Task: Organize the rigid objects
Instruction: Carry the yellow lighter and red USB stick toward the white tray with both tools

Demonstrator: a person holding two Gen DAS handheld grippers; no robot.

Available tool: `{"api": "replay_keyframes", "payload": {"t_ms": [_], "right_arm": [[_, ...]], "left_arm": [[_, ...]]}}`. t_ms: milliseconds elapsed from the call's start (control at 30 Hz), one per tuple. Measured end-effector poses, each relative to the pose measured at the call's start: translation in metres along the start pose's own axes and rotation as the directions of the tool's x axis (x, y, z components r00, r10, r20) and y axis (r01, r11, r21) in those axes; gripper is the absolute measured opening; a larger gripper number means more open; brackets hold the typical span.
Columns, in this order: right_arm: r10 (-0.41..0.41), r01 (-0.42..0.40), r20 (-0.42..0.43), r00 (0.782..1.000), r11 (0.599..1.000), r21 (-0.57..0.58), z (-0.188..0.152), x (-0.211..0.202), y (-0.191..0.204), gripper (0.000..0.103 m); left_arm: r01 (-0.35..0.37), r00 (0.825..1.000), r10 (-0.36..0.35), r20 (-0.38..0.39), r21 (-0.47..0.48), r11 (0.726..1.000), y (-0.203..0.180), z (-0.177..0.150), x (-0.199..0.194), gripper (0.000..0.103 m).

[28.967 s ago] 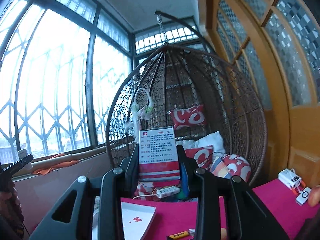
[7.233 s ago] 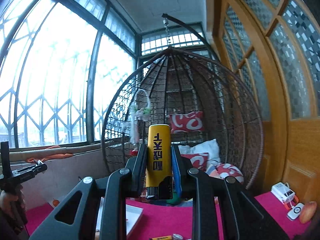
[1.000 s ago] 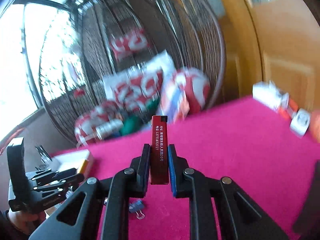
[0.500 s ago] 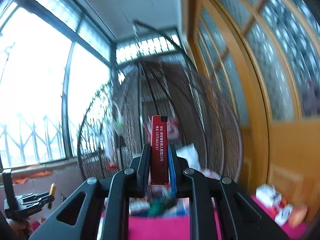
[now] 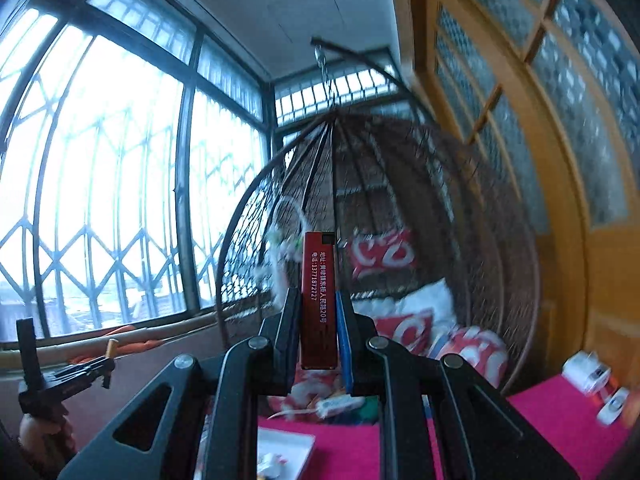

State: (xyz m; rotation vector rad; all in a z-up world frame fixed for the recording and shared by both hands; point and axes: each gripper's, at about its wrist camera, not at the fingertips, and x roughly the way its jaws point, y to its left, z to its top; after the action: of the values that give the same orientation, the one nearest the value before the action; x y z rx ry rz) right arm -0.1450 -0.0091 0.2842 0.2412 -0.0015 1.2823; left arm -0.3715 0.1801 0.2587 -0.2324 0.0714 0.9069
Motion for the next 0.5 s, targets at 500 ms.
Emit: {"api": "replay_keyframes", "payload": {"t_ms": [500], "right_arm": [[0.066,-0.066,-0.113,0.991,0.998,0.002,-0.023,0.025,0.026,0.015]], "left_arm": [[0.004,0.999,-0.005,-0.049,-0.026,1.0,0.007,-0.013,0.013,0.023]]}}
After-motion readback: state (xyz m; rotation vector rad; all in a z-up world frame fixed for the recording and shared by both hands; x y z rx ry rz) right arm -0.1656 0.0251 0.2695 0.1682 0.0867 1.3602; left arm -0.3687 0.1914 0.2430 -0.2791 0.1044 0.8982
